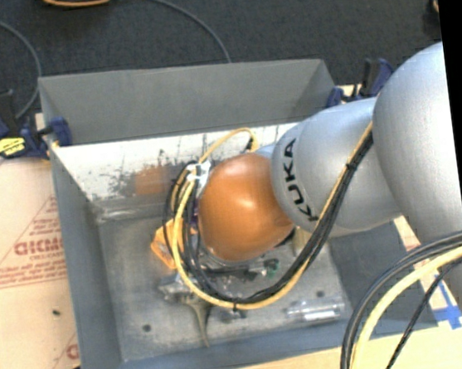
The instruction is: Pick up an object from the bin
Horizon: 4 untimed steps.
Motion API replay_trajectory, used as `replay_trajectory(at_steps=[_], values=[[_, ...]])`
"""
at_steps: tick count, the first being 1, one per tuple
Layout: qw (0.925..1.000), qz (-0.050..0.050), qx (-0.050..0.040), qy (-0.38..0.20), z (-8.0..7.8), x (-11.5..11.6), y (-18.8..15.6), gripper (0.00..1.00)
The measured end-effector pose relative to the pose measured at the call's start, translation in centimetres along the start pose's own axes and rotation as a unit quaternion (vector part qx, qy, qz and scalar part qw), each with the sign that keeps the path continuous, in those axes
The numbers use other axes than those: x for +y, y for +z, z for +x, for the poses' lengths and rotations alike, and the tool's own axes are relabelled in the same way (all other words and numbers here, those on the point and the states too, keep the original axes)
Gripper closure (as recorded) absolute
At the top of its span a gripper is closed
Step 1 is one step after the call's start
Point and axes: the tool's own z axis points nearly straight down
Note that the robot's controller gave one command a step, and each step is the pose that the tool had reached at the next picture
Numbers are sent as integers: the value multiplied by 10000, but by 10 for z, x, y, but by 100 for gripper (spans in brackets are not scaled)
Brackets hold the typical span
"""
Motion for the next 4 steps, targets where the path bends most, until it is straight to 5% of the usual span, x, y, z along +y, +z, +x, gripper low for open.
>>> replay_trajectory(at_steps=[1,4], values=[[9995,5,-20,-321,-2,5,-2,100],[9995,1,-23,-306,-1,5,-10,100]])
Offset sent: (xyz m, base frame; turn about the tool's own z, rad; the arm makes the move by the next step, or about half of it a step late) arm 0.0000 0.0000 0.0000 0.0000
